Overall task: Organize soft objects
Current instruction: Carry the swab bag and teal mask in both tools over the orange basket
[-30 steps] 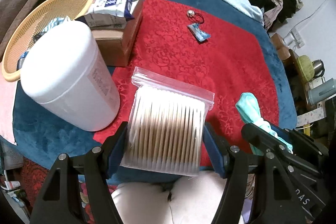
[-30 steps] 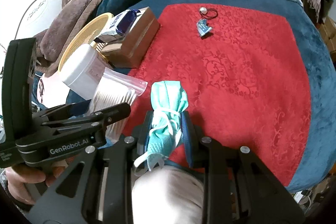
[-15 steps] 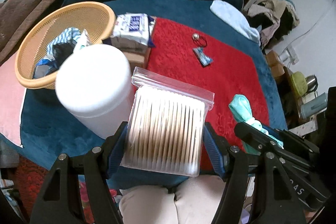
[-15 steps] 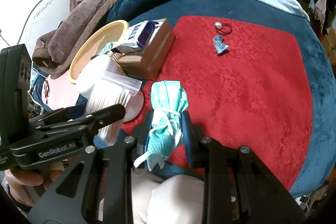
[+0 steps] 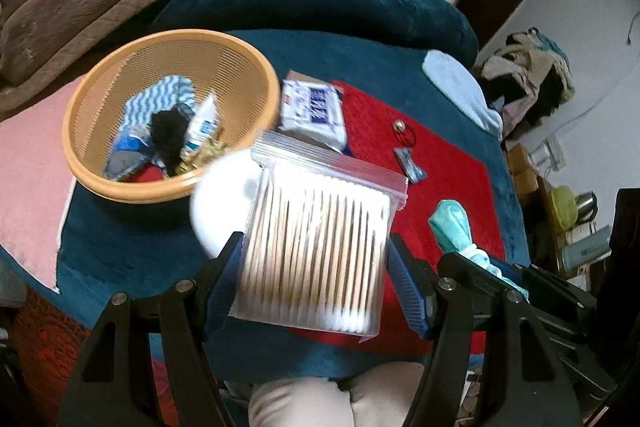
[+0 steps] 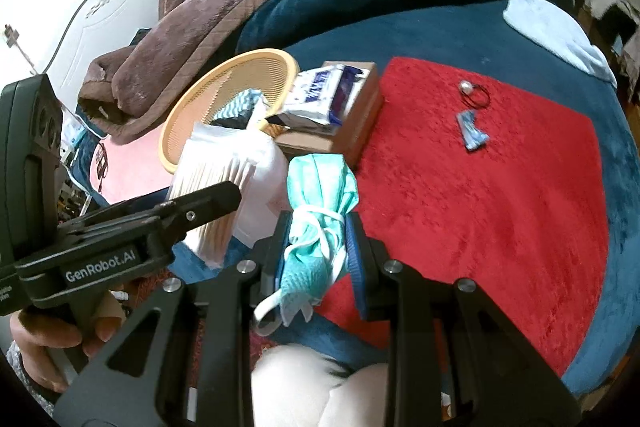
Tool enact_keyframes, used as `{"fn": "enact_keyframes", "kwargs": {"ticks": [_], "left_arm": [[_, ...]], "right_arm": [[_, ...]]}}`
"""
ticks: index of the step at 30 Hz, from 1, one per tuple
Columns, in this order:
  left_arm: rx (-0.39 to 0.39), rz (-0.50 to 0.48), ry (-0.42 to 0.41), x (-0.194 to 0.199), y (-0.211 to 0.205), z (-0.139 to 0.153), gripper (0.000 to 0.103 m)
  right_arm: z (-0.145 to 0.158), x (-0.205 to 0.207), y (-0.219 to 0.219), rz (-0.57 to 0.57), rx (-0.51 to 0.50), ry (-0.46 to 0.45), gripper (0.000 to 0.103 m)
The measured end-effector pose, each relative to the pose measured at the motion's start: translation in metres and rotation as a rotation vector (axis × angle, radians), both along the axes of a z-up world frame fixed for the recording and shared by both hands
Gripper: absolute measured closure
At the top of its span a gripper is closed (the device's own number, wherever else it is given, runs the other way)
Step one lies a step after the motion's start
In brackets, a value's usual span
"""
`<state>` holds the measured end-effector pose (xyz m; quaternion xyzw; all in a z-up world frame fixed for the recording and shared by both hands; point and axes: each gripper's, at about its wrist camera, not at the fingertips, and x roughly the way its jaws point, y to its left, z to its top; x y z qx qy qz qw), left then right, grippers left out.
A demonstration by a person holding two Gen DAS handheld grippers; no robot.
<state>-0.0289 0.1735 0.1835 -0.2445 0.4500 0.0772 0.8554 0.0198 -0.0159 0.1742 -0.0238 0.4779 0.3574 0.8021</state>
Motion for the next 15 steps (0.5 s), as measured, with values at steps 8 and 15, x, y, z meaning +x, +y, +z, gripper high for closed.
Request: {"fn": "enact_keyframes", "kwargs": {"ticks": [8,15], "left_arm": [[-0.017,0.123,-0.01,-0.009,0.064,-0.003,0.033],[-0.016,0.24,-0.013,-0.014,0.126,-0.007,0.033]], "right_arm": [[0.011,0.006,0.044,0.059,0.01,-0.017,0.076],[0.016,0.017,0.09,0.121,0.028,-0.023,0.076]]}}
